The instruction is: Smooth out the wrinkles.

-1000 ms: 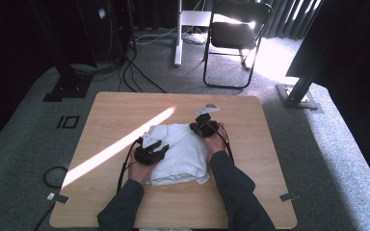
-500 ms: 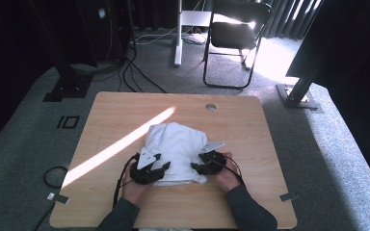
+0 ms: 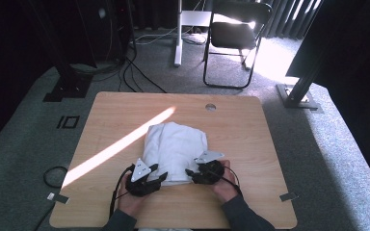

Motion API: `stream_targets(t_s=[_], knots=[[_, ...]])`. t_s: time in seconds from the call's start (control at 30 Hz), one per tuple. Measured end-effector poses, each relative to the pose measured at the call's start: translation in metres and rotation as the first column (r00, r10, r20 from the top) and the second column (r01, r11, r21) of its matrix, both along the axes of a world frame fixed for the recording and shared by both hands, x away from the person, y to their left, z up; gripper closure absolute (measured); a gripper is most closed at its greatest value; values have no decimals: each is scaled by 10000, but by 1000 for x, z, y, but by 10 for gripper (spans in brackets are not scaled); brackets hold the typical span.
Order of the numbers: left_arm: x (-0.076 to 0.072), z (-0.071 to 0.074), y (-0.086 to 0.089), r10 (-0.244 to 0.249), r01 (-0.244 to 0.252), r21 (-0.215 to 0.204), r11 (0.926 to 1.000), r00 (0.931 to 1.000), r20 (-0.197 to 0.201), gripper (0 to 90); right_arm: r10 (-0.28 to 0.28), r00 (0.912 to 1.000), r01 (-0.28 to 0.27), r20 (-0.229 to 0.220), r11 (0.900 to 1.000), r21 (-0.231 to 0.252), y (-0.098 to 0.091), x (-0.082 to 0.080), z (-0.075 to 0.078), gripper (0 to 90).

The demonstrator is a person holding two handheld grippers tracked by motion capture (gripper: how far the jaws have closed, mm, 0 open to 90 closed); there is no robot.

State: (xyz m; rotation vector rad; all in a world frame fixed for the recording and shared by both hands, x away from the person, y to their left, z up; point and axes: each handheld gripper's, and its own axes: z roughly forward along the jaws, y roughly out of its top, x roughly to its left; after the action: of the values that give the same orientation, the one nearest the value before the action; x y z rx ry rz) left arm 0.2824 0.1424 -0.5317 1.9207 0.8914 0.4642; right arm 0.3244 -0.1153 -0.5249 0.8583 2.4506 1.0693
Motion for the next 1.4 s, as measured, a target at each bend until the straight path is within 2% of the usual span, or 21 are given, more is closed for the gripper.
stream_targets(t_s=[0.03,0.07,0.1,0.17,0.23,0.27,0.37,0.4,0.47,0.63,0.67,0.73,0.9,0.93,1.0,1.13,1.2,1.27,1.3,1.33,1.4], knots=[[2,-2,-2,-79,79,57,10000,10000,-10,498,-174,9998,172,-129,9997,-188,2,1,-7,473],[4,-3,-4,-114,113,158,9998,9999,2,499,-294,9991,290,-314,9995,-154,3,3,-12,485],[4,-3,-4,-114,113,158,9998,9999,2,499,-294,9991,290,-314,9995,-154,3,3,-12,485],[13,-5,-11,-95,93,223,9997,9999,116,498,-586,9971,594,-478,9981,149,0,10,-20,504],[17,-5,-13,-113,110,235,9997,9999,103,498,-864,9957,865,-334,9962,35,-1,14,-19,510],[24,-4,-17,-31,29,209,9998,10000,84,498,-966,9948,968,-338,9953,61,-2,17,-20,511],[31,-3,-21,-1,-2,329,9995,9999,104,495,-1151,9925,1161,-406,9930,228,-6,25,-21,511],[39,-3,-25,31,-33,268,9996,10000,70,495,-1379,9896,1396,-408,9893,420,-9,31,-23,510],[46,-3,-29,56,-57,165,9998,10000,16,495,-1594,9862,1618,-458,9853,541,-14,37,-24,508],[55,-2,-38,51,-52,221,9997,10000,48,494,-1964,9800,1978,-312,9789,521,-20,49,-23,498],[59,-2,-40,41,-41,169,9998,10000,34,495,-2187,9747,2218,-471,9722,753,-25,57,-25,491],[61,-1,-40,47,-49,174,9998,9999,104,497,-2308,9712,2355,-593,9676,915,-28,60,-25,486],[55,8,-30,187,-191,121,9997,9994,290,482,-2300,9724,2329,-387,9655,1161,-32,53,-19,430],[49,13,-21,324,-329,145,9994,9988,359,477,-2355,9717,2358,-187,9623,1352,-40,45,-10,399],[42,16,-9,554,-561,180,9983,9977,404,475,-2367,9716,2336,45,9615,1445,-49,35,-3,389],[29,13,16,1127,-1140,201,9933,9921,547,474,-2576,9645,2463,588,9571,1525,-69,12,0,376],[26,9,27,1429,-1437,136,9895,9886,465,474,-2862,9557,2714,687,9473,1699,-80,4,-3,373],[24,5,37,1704,-1715,238,9849,9845,424,474,-3217,9445,3044,658,9330,1922,-89,-1,-8,373],[24,5,37,1704,-1715,238,9849,9845,424,474,-3217,9445,3044,658,9330,1922,-89,-1,-8,373],[21,-2,47,2045,-2055,412,9778,9785,286,474,-3567,9331,3396,448,9155,2156,-97,-3,-13,373],[21,-5,55,2298,-2298,388,9725,9732,46,474,-3803,9241,3635,385,9055,2190,-102,-2,-16,374]])
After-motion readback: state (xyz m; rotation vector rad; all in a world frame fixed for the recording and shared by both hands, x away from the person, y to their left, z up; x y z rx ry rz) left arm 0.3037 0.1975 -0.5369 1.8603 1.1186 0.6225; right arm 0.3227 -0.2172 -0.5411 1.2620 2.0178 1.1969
